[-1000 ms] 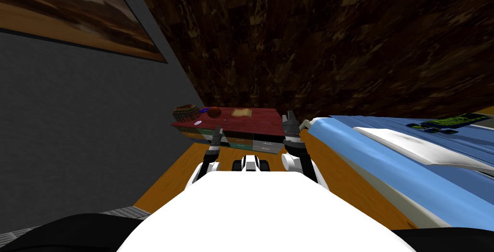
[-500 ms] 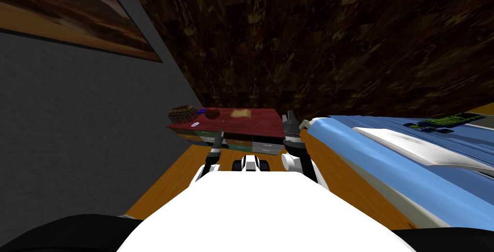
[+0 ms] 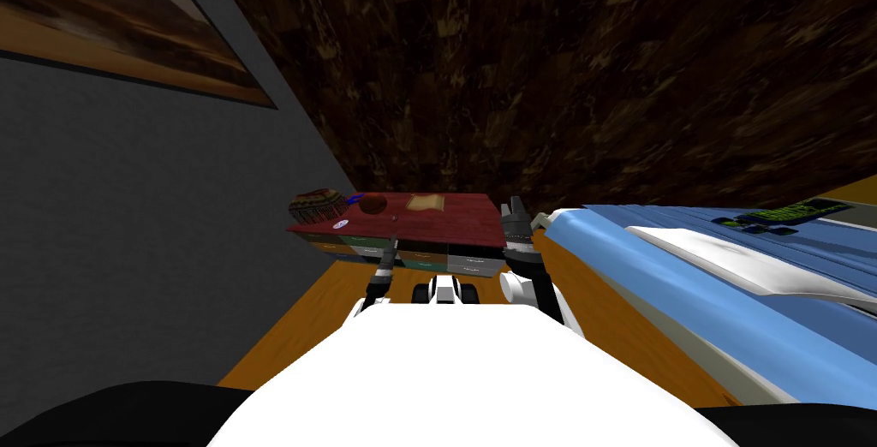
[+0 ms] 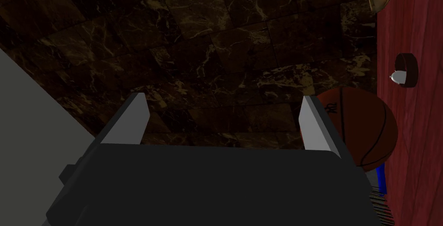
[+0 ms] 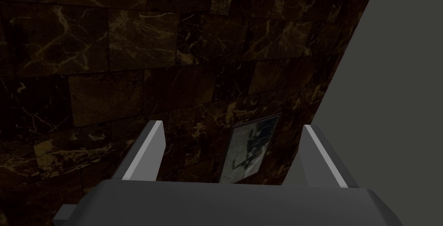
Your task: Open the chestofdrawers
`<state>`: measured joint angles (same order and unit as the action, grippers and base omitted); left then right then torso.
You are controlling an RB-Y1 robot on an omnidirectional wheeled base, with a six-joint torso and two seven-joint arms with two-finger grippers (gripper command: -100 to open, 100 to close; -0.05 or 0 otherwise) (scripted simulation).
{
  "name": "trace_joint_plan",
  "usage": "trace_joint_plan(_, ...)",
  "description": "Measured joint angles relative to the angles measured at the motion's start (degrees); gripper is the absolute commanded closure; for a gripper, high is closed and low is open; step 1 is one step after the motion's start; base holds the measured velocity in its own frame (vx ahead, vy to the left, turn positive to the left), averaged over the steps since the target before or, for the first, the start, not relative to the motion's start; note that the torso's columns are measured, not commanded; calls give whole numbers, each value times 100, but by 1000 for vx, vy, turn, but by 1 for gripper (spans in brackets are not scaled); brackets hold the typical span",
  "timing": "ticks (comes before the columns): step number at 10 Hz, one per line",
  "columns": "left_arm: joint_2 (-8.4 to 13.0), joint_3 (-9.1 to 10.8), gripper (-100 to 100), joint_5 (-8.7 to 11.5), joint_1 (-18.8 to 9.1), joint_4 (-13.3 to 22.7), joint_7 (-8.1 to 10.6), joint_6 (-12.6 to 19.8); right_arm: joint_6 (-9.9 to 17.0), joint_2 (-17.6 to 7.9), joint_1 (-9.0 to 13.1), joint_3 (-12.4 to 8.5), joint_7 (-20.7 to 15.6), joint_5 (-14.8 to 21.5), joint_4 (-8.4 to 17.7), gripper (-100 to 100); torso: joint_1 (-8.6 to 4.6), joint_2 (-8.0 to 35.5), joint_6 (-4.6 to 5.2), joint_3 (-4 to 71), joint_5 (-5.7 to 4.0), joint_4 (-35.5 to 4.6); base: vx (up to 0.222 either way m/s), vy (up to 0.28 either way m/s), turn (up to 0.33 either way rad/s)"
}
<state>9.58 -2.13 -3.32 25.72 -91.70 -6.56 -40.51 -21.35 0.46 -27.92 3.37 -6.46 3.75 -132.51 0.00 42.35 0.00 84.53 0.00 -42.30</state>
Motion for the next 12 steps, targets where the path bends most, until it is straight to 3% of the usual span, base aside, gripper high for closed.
trace_joint_plan(12, -70, 17, -100, -64, -345, 1856, -102, -732, 0, 0, 0, 0, 0, 0, 0, 0, -2, -12, 0, 7, 0, 3, 46, -7, -25)
